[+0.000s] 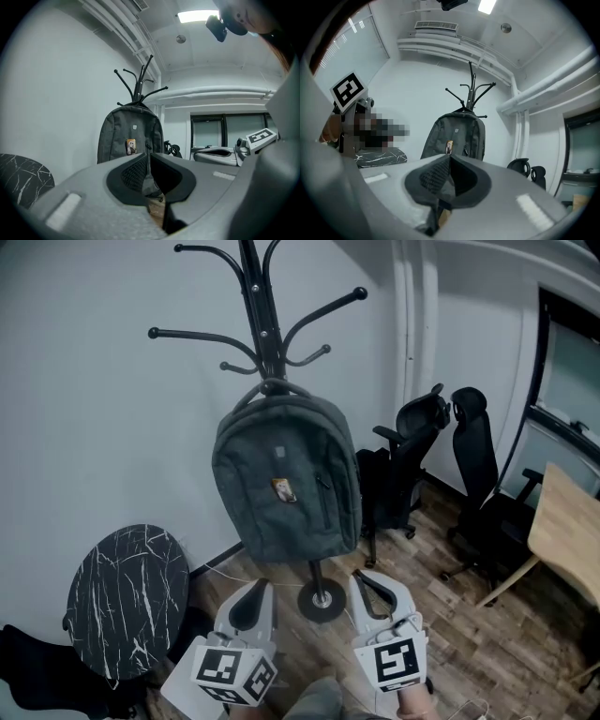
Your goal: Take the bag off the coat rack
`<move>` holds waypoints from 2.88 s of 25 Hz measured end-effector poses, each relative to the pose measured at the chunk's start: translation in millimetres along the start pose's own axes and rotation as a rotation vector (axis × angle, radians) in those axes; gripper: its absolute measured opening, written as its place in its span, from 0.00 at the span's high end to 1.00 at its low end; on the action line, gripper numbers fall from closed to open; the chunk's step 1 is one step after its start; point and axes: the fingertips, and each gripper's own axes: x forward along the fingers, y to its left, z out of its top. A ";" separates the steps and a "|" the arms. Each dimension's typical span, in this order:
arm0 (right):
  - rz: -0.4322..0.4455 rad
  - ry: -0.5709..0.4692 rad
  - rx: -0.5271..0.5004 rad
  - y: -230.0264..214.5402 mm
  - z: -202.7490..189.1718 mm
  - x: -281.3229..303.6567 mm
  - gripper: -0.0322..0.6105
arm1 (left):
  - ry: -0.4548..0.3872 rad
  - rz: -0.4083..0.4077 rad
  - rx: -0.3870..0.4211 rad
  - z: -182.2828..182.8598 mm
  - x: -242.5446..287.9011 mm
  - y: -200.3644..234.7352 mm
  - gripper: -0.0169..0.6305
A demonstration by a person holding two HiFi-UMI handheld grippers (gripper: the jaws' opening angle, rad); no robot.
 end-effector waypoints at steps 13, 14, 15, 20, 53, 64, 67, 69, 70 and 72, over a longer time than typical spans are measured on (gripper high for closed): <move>0.000 0.005 0.000 -20.0 -3.7 49.9 0.94 | 0.007 0.034 0.011 8.5 35.0 38.6 0.83; -0.001 0.003 0.002 -21.4 -3.4 52.9 0.94 | 0.003 0.035 0.012 8.9 36.7 41.8 0.83; -0.001 0.001 0.006 -22.7 -3.0 55.8 0.94 | -0.001 0.037 0.013 9.8 38.3 44.9 0.83; -0.008 -0.011 0.006 -31.2 0.3 69.2 0.85 | -0.010 0.051 0.018 16.9 47.7 60.1 0.81; -0.113 0.035 0.024 -106.0 -21.1 165.8 0.69 | 0.022 0.112 0.027 11.4 140.4 165.2 0.62; -0.159 0.018 0.035 -118.3 -27.5 183.7 0.69 | 0.085 0.089 0.035 -10.0 172.5 175.8 0.62; -0.156 0.029 0.032 -117.7 -30.4 185.9 0.69 | 0.084 0.101 0.047 -11.5 176.2 176.1 0.64; -0.147 0.027 0.032 -115.4 -29.3 187.7 0.73 | 0.080 0.111 0.058 -11.2 177.4 176.4 0.68; -0.143 0.030 0.028 -114.2 -29.0 188.1 0.74 | 0.078 0.116 0.065 -10.9 177.9 176.2 0.70; -0.140 0.029 0.020 -112.1 -27.9 188.3 0.79 | 0.074 0.126 0.079 -10.0 178.4 174.7 0.75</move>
